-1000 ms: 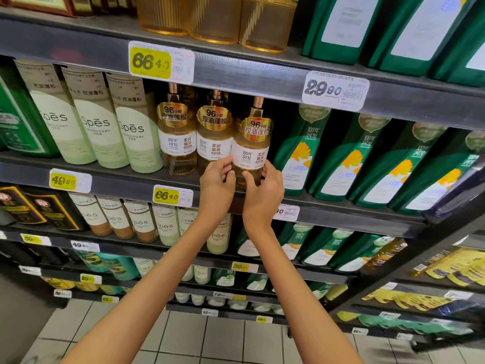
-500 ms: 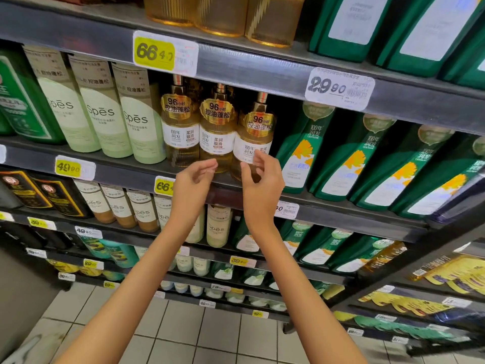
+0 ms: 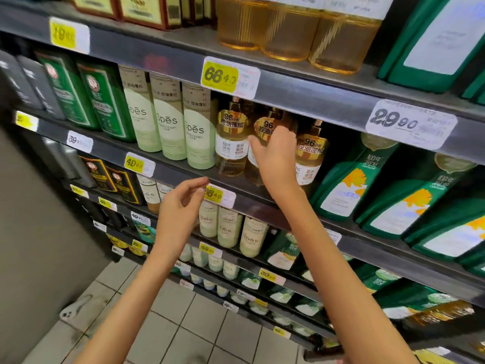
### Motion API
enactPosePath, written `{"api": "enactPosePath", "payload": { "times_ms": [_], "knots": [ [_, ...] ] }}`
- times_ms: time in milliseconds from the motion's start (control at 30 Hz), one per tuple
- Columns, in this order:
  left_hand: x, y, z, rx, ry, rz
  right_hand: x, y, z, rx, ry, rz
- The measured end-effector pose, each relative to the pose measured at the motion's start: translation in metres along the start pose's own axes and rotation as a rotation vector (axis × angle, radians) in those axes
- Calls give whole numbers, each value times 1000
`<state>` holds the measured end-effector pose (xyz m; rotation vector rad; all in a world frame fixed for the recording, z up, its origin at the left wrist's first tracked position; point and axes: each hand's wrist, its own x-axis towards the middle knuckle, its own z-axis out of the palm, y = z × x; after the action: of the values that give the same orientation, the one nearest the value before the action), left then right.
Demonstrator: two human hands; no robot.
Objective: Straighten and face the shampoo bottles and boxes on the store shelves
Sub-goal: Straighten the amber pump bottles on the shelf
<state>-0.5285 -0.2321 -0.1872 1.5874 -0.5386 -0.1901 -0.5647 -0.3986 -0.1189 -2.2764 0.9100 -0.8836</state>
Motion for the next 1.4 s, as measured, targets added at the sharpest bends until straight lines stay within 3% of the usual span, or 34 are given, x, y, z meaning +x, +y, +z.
{"api": "enactPosePath", "payload": {
  "times_ms": [233,433,533,667,767,1000,1100,1300,1400],
  "knots": [
    [18,-5,-4,11,-64,-6,18,-8,9,-201,-14,74],
    [39,-10,-16,11,-159,11,29,-14,-2,-291,-199,184],
    [44,-14,-21,-6,-208,5,27,-13,-3,-307,-181,200],
    [47,-21,-31,-9,-257,29,11,-9,4,-202,26,154],
    [50,-26,-37,-17,-286,40,-9,-5,11,-194,160,-23],
    [50,-25,-41,-40,-361,73,-41,3,16,127,136,-152],
    [50,-22,-42,-43,-392,67,-48,1,17,221,151,-63],
    [35,-28,-47,32,-484,105,-78,-14,18,316,348,-3],
    [13,-34,-45,63,-597,54,-95,-23,17,429,313,90]
  ]
}}
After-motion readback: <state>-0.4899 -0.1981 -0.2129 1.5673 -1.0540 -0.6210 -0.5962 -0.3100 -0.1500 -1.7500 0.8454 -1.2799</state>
